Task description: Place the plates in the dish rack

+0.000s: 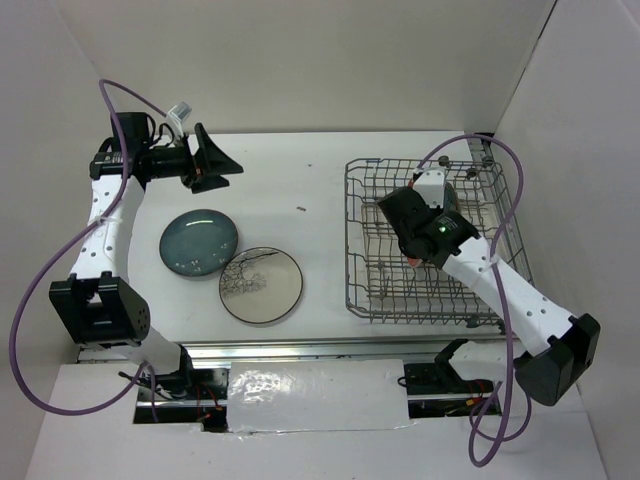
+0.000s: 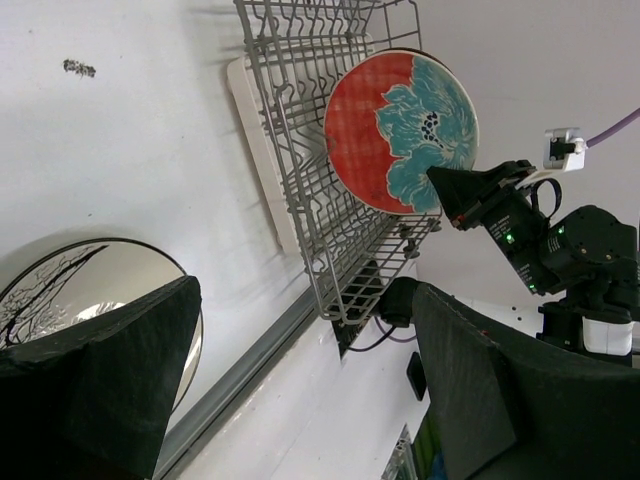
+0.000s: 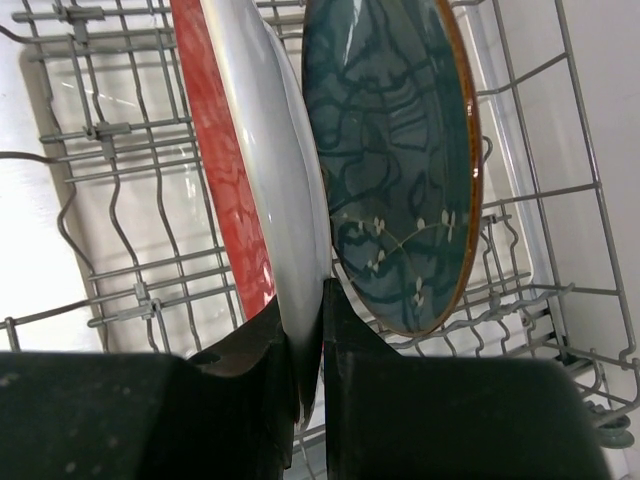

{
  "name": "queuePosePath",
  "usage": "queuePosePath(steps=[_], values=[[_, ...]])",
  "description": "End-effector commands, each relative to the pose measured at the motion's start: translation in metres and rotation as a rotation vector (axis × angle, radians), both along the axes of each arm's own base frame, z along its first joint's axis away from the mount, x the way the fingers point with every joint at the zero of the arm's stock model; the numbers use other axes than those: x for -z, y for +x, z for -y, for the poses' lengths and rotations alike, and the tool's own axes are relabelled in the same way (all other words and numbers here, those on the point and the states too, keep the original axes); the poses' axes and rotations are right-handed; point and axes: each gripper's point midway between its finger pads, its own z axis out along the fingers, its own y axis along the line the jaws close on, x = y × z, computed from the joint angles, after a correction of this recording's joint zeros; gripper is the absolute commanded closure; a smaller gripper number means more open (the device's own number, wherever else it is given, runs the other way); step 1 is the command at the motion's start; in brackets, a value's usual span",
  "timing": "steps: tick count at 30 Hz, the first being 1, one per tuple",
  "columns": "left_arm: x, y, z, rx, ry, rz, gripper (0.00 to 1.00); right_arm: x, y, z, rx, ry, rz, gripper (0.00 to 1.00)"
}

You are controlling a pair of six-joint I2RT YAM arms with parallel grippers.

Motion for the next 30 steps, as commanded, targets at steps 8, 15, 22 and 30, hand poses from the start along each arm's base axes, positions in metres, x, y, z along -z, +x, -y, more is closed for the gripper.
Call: queuePosePath(steps=[8, 15, 22, 30], values=[[0.010, 0.001, -0.005, -0.015, 0.037, -0.003, 0.01, -0.017, 0.027, -0.002, 0.075, 0.045, 0.150, 1.00], [0.020, 0.004, -0.010, -0.048, 0.065, -0.035, 0.01, -0.009, 0.026, -0.003, 0.069, 0.042, 0.118, 0.75], [0.027, 0.003, -0.012, -0.049, 0.067, -0.047, 0.01, -0.020, 0.027, -0.008, 0.040, 0.071, 0.134, 0.49], [0.047, 0.006, -0.018, -0.096, 0.106, -0.104, 0.01, -0.035, 0.026, -0.009, 0.026, 0.090, 0.161, 0.25]])
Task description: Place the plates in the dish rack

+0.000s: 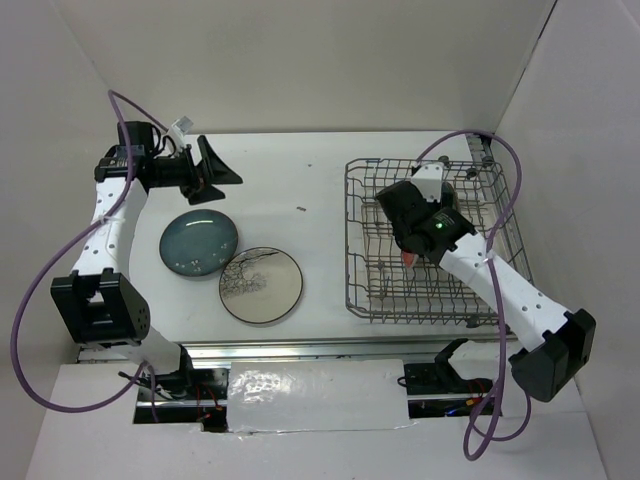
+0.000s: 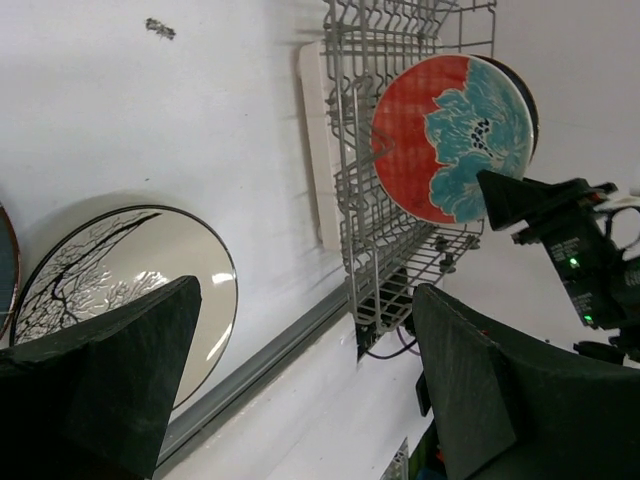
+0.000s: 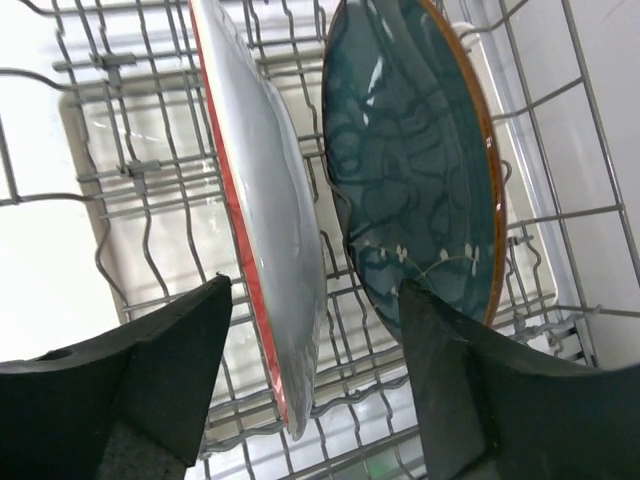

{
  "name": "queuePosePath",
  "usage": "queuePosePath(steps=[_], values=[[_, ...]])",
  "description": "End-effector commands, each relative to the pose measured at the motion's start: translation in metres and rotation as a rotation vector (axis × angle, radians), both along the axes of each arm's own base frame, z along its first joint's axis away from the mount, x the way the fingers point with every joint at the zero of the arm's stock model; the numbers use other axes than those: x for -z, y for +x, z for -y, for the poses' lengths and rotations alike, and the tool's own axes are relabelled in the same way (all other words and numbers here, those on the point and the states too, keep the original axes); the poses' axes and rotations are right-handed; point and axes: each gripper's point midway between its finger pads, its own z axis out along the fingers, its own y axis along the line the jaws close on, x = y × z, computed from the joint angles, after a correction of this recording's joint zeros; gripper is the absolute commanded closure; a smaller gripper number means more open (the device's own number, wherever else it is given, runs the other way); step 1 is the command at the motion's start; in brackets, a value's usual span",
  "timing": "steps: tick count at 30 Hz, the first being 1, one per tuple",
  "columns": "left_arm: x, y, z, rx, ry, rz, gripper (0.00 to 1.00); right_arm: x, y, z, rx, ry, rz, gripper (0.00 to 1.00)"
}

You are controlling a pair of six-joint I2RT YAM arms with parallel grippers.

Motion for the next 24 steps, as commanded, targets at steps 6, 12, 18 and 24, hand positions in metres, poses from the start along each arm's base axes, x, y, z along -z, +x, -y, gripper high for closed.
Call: queuePosePath(steps=[6, 12, 18, 24], values=[[0.063, 0.012, -0.028, -0.139, 0.152, -0.133, 0.02, -0.078, 0.008, -0.022, -0.086, 0.119, 0.183, 0.08], [0.132, -0.009, -0.086, -0.456, 0.417, -0.378, 0.01, -0.123, 0.008, -0.052, -0.183, 0.164, 0.257, 0.06], [0.146, -0.047, -0.116, -0.698, 0.300, -0.447, 0.05, -0.138, 0.008, -0.107, -0.327, 0.258, 0.275, 0.05], [0.172, -0.065, -0.137, -0.785, 0.232, -0.600, 0.05, -0.121, 0.009, -0.146, -0.420, 0.263, 0.231, 0.03]])
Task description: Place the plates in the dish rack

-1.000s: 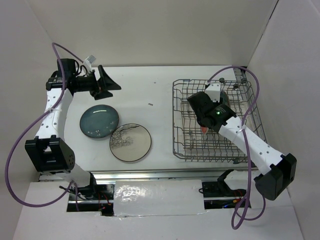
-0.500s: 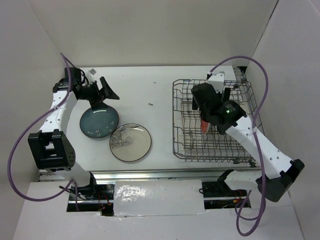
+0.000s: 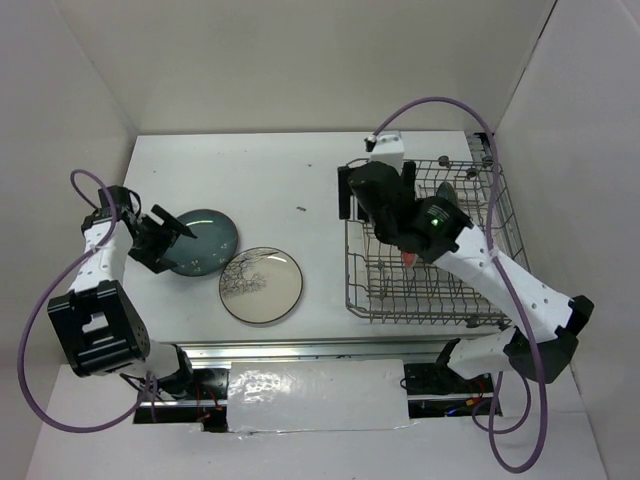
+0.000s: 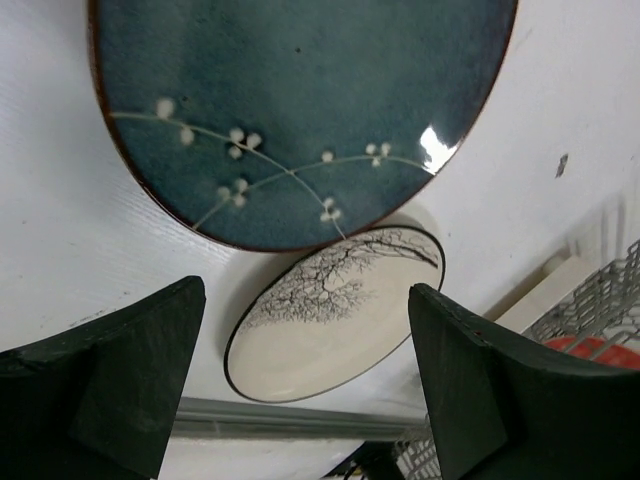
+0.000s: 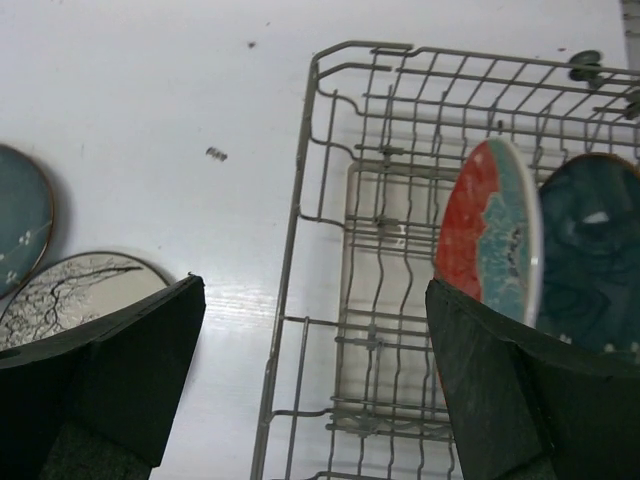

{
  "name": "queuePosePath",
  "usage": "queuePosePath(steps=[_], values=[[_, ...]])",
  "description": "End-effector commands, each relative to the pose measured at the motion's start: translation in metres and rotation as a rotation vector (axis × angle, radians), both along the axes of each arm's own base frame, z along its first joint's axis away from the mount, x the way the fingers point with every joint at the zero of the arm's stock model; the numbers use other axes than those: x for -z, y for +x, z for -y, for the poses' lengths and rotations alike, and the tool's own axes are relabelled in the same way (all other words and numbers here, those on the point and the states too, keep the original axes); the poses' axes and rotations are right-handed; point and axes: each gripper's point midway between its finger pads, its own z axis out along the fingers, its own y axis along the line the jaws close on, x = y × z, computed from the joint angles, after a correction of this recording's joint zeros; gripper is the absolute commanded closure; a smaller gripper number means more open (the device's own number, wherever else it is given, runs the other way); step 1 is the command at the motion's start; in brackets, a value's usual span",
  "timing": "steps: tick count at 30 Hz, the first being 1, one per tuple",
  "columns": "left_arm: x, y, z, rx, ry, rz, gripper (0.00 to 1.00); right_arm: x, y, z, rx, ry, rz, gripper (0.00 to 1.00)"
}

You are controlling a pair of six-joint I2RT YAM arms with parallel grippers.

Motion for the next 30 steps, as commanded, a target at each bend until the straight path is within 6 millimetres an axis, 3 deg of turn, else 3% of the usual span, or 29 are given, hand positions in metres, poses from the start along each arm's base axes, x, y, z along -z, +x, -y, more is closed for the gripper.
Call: queuePosePath(steps=[1, 7, 13, 19, 30], values=[[0.013, -0.009, -0.013, -0.116, -0.018, -0.043, 0.05, -0.011, 0.006, -0.024, -0.051, 0.055, 0.032, 0.02], [0.030, -0.019, -0.038, -0.266, -0.028, -0.033, 0.06, -0.014, 0.001, -0.029, -0.106, 0.102, 0.034, 0.00], [0.043, -0.012, -0.028, -0.266, -0.103, 0.102, 0.09, -0.015, -0.003, -0.017, -0.105, 0.134, 0.026, 0.00], [0.062, -0.014, -0.015, -0.324, -0.201, 0.109, 0.11, -0.016, -0.011, -0.004, -0.103, 0.198, 0.032, 0.00], [0.068, 0.004, -0.026, -0.340, -0.181, 0.168, 0.20, -0.013, -0.024, 0.004, -0.093, 0.259, 0.049, 0.00]])
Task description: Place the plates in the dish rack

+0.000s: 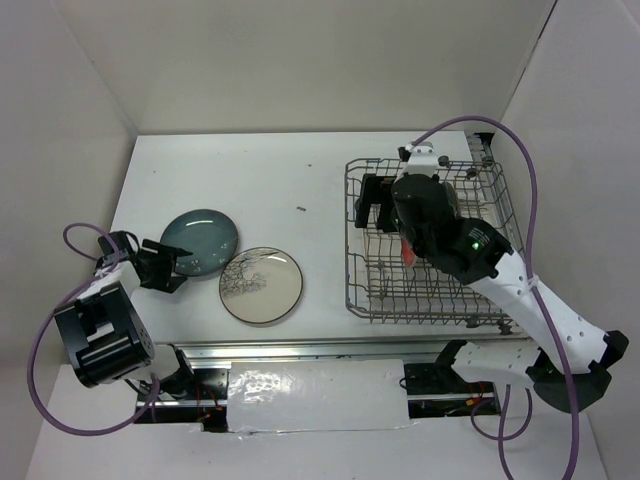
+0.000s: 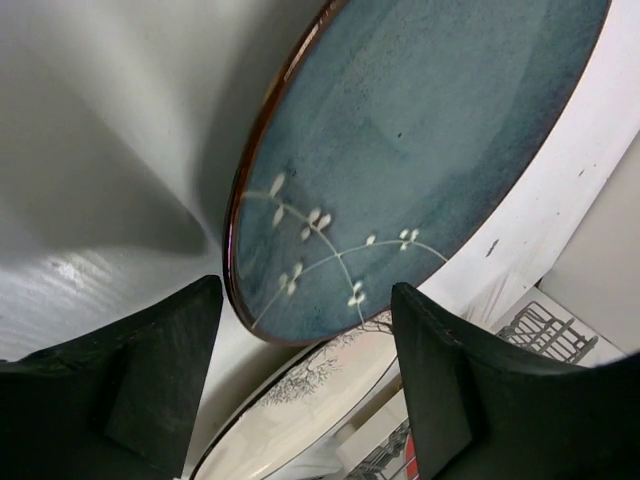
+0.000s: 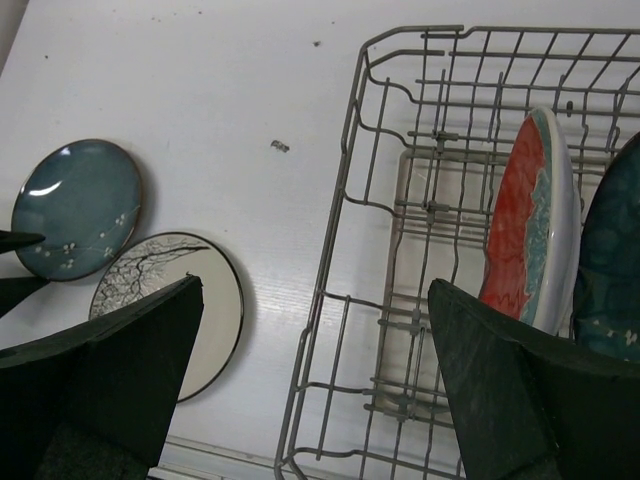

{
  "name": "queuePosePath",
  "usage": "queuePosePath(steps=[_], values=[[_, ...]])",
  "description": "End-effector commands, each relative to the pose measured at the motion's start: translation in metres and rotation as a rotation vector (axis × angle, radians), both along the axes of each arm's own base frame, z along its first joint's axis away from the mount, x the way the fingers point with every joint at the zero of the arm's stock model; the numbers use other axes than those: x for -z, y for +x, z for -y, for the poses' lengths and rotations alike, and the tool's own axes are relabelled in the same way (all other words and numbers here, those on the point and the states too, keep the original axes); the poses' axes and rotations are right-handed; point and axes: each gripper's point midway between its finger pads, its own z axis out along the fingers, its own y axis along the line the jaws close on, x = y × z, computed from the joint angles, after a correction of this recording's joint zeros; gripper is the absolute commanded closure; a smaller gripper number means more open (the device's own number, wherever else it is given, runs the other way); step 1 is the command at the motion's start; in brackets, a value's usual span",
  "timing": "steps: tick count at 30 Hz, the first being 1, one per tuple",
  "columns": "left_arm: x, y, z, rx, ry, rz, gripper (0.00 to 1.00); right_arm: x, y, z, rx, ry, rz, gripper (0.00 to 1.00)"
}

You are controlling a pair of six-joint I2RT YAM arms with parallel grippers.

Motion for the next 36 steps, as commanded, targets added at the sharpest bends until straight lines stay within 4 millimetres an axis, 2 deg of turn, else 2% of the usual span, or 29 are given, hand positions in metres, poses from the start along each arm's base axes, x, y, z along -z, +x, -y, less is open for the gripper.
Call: queuePosePath(steps=[1, 4, 5, 7, 13, 15, 18, 19, 21, 22, 25, 29, 31, 36], values=[[0.000, 0.015, -0.008, -0.006, 0.009, 0.044, 0.25, -0.009, -0.002, -0.003, 0.014, 0.068, 0.041, 0.00], [0.003, 0.017, -0.006, -0.009, -0.017, 0.047, 0.30, -0.004, -0.001, -0.005, 0.023, 0.062, 0.031, 0.00], [0.003, 0.017, -0.005, -0.013, -0.027, 0.047, 0.36, -0.002, -0.002, -0.009, 0.019, 0.061, 0.026, 0.00], [0.008, 0.017, -0.003, -0.013, -0.046, 0.041, 0.40, 0.002, -0.001, -0.010, 0.028, 0.052, 0.020, 0.00], [0.014, 0.017, -0.003, -0.029, -0.061, 0.029, 0.64, 0.009, -0.003, -0.014, 0.031, 0.037, 0.011, 0.00], [0.014, 0.016, -0.002, -0.030, -0.059, 0.034, 0.67, 0.011, -0.003, -0.015, 0.027, 0.035, 0.009, 0.00], [0.013, 0.013, -0.003, -0.035, -0.042, 0.035, 0.61, 0.016, -0.001, -0.016, 0.024, 0.020, 0.006, 0.00], [0.012, 0.013, -0.003, -0.034, -0.035, 0.038, 0.46, 0.017, 0.000, -0.016, 0.021, 0.013, 0.006, 0.00], [0.005, 0.011, -0.001, -0.016, -0.016, 0.060, 0.30, 0.020, 0.001, -0.018, 0.018, 0.010, 0.004, 0.00], [0.002, 0.010, 0.000, -0.009, -0.009, 0.066, 0.19, 0.021, 0.001, -0.019, 0.014, 0.005, 0.004, 0.00], [-0.018, 0.010, 0.003, 0.057, 0.037, 0.114, 0.08, 0.024, 0.002, -0.024, -0.003, 0.014, 0.003, 0.00], [-0.045, 0.010, 0.028, 0.235, 0.099, 0.205, 0.03, 0.025, 0.003, -0.027, -0.009, 0.037, 0.005, 0.00], [-0.042, 0.002, 0.042, 0.302, 0.106, 0.181, 0.02, 0.024, 0.003, -0.027, -0.008, 0.048, 0.005, 0.00], [-0.025, -0.013, 0.065, 0.311, 0.051, 0.145, 0.03, 0.033, 0.001, -0.028, -0.012, 0.049, -0.010, 0.00]])
